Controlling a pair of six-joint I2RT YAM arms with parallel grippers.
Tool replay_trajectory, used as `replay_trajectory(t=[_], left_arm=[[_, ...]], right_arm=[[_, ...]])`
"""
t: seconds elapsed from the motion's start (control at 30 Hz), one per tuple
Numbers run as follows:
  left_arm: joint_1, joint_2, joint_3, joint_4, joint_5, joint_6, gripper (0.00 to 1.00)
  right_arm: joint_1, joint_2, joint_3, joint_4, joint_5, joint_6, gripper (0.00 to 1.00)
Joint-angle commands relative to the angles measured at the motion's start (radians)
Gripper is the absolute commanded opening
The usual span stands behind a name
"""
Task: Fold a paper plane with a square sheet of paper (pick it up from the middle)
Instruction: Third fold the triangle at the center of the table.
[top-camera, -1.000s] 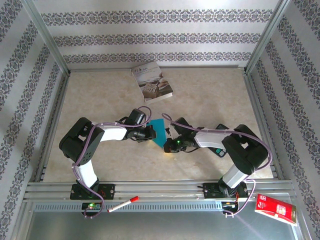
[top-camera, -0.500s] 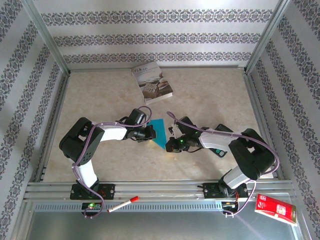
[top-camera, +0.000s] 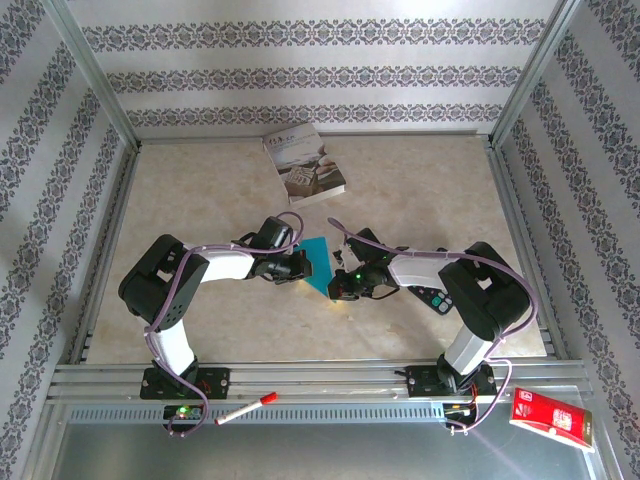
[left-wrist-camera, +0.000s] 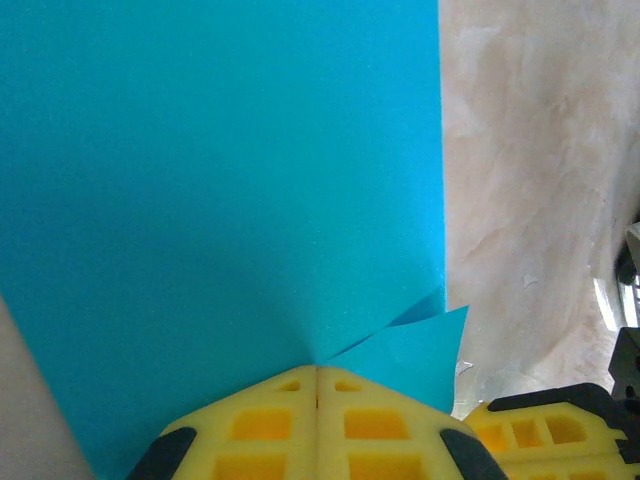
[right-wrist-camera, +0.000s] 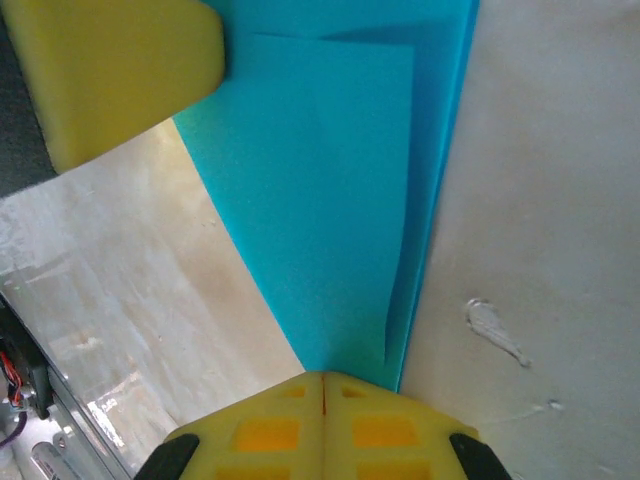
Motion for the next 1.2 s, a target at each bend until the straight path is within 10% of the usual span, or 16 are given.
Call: replay_trajectory(t=[0.0,0.6,0.8,1.17], left_arm=[[0.018,0.038,-0.001,-0.112,-0.061,0.027,0.0],[-0.046,-0.187,0.013,-0.1,-0.012,-0.078,0.16],[-0.13,-0.215,-0.074,-0.024,-0.03,-0.166,0.0],[-0.163,-0.077,-0.044,0.059,-0.012,-0.192,0.0]], right_arm=[[-0.009,0.021,-0.032,-0.007,0.02,-0.018,0.03],[-0.002,0.001,-0.149,0.084,0.056,0.09,0.01],[0.0,-0.003,-0.154,0.084,0.061,0.097,0.01],[-0.002,0.0,-0.154,0.077,0.068,0.097,0.01]])
